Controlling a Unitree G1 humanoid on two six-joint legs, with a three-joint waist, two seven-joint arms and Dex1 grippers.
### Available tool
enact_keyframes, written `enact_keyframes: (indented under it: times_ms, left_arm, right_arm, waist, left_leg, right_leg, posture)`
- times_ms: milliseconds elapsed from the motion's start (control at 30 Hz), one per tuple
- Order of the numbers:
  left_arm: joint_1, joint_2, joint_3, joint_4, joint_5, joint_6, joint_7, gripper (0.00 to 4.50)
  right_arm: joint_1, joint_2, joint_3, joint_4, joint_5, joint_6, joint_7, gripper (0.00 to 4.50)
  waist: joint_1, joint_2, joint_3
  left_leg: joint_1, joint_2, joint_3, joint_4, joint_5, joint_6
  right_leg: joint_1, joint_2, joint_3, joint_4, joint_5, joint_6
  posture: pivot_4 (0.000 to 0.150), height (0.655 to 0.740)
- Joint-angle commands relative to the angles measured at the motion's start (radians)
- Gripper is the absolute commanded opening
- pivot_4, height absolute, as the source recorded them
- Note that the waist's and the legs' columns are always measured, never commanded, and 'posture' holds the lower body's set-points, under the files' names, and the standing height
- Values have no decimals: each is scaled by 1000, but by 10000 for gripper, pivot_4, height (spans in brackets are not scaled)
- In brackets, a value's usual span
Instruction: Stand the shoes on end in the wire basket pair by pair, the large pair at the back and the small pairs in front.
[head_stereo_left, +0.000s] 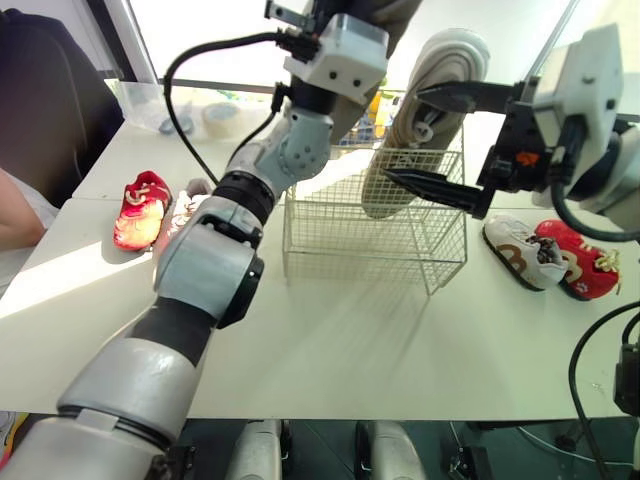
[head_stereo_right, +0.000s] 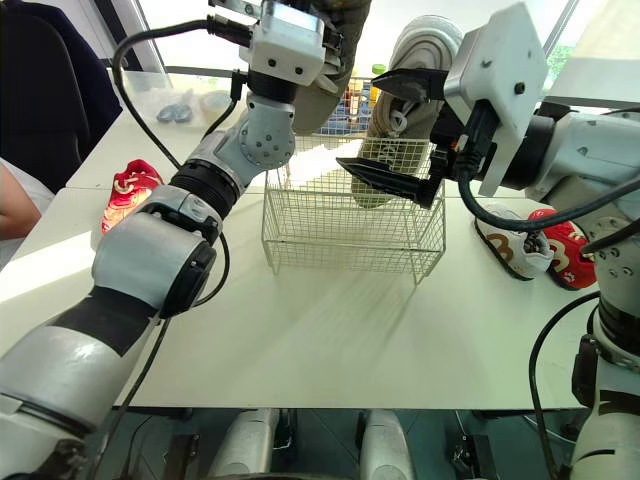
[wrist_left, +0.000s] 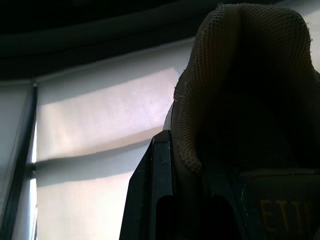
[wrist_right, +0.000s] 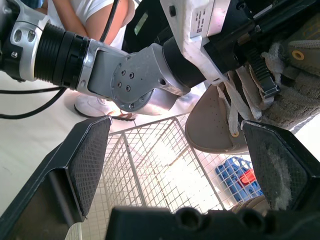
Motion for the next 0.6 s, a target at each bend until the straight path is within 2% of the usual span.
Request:
enact_keyframes:
  times_ms: [33,200,300,600]
  left_arm:
    - [-51,32,-56,14,69,50,99,124]
    - [-83,53,-119,27,128,90,204,124]
    - [-80,48,-120,35,114,95,209,124]
    - [22,-49,42,44,-118,89,-45,124]
  right_arm:
    - [-32,-22,-33,-25,10,-1,-16,45000]
    - [-34,-31,-34,-36,21,9,-29,45000]
    - [-34,-37,-39,-42,31,19,-36,45000]
    - [-31,-44,-40,-55,49,38,-56,45000]
  waist:
    - [0,0,0]
    - [0,-1,1]
    - [0,-1,1]
    - [0,0,0]
  left_leg:
    - [0,0,0,0,0,0]
    - [-3,0,1,0,0,0]
    - [-3,0,1,-1,0,0]
    - [-2,0,1,-1,0,0]
  right_leg:
    - [0,0,0,0,0,0]
    - [-3,0,1,0,0,0]
    - [-4,0,1,0,0,0]
    - [-3,-1,1,0,0,0]
  posture:
    - [1500,7400]
    - [1500,7400]
    - [1500,7400]
    - [1500,7400]
